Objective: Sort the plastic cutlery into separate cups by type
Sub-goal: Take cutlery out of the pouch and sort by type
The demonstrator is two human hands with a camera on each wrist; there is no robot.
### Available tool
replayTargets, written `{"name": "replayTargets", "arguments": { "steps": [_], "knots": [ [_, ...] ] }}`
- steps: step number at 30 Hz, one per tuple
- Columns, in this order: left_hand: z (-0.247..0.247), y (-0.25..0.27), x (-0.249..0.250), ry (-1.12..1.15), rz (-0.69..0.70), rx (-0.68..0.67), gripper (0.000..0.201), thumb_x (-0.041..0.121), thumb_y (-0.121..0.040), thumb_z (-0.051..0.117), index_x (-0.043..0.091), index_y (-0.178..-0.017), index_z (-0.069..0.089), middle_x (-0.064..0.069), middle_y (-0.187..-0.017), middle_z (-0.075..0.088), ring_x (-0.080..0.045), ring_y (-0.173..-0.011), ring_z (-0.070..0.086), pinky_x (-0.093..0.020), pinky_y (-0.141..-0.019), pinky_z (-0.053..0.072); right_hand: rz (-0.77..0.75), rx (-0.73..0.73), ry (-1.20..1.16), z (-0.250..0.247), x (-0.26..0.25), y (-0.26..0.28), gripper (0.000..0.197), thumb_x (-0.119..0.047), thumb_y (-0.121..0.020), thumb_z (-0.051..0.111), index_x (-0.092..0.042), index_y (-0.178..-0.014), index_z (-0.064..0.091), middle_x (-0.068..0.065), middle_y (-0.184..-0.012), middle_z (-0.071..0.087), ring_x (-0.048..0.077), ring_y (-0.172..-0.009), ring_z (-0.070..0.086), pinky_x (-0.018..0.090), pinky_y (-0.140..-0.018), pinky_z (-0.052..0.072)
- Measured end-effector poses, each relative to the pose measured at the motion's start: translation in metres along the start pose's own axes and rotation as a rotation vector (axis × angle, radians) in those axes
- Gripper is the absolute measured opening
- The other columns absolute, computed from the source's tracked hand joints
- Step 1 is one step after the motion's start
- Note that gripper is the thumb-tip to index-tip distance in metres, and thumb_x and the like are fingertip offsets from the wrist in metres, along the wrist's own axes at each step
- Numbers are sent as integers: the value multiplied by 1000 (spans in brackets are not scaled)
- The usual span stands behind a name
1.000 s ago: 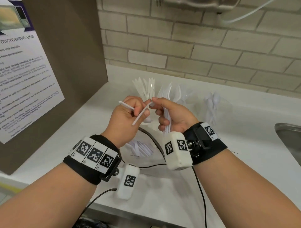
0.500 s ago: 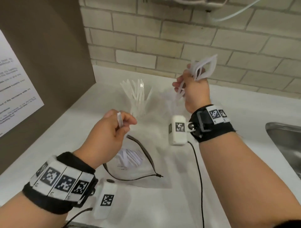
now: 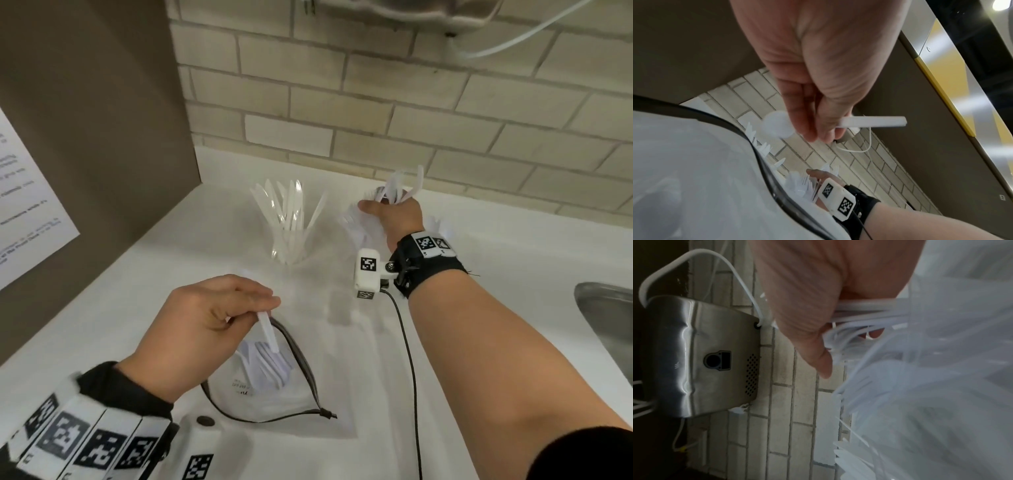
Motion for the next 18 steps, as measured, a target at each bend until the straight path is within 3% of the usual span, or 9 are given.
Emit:
{"name": "replayTargets", "arguments": {
  "steps": [3,6,10,13,15,18],
  "knots": [
    [4,-2,1,-58,14,-9,48,-13,-80,60,27,-101,76,21,-109,67,6,-98,63,-3,-86,43,-62,-16,-39,-1,-9,5,58,-26,-60,89,-25,-107,55,0,-103,63,16,-96,64,32,-87,52],
    [10,-5,10,-15,42,-47,39,12,-85,44,26,-107,73,25,-118,63,9,-106,59,-5,-91,43,-56,5,-27,-6,-12,9,72,-30,-64,87,-25,-122,46,-1,-112,58,12,-98,59,26,-86,46],
    [14,-10,20,63,29,-13,25,29,-88,52,26,-102,72,21,-107,68,4,-97,65,-8,-79,48,-101,75,130,-16,-27,20,64,-34,-74,79,-18,-126,45,4,-121,54,15,-100,54,24,-84,42],
    [18,-13,28,24,74,10,23,6,-85,60,22,-94,73,16,-99,70,5,-92,65,-8,-77,48,-253,140,169,-24,-59,54,36,-28,-83,71,-19,-113,54,2,-112,57,12,-90,53,22,-80,44],
    [20,-15,31,19,98,9,30,-9,-83,60,18,-87,73,13,-95,71,6,-93,65,-10,-80,48,-279,-52,76,-12,-72,91,15,-26,-87,68,-21,-99,60,-2,-91,61,12,-71,54,22,-64,44],
    [25,-19,38,30,131,-3,34,-15,-81,58,16,-82,71,12,-92,70,4,-95,66,-17,-82,51,-182,-605,-81,21,-71,160,10,-23,-94,59,-17,-100,64,5,-75,63,16,-49,51,25,-45,37]
  ]
}}
Point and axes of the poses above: each hand's wrist, its own y-axis away from the middle knuckle, its own z-axis out of the palm, x = y × z, the point moved 8 cm from there along -y, towards the middle knuckle
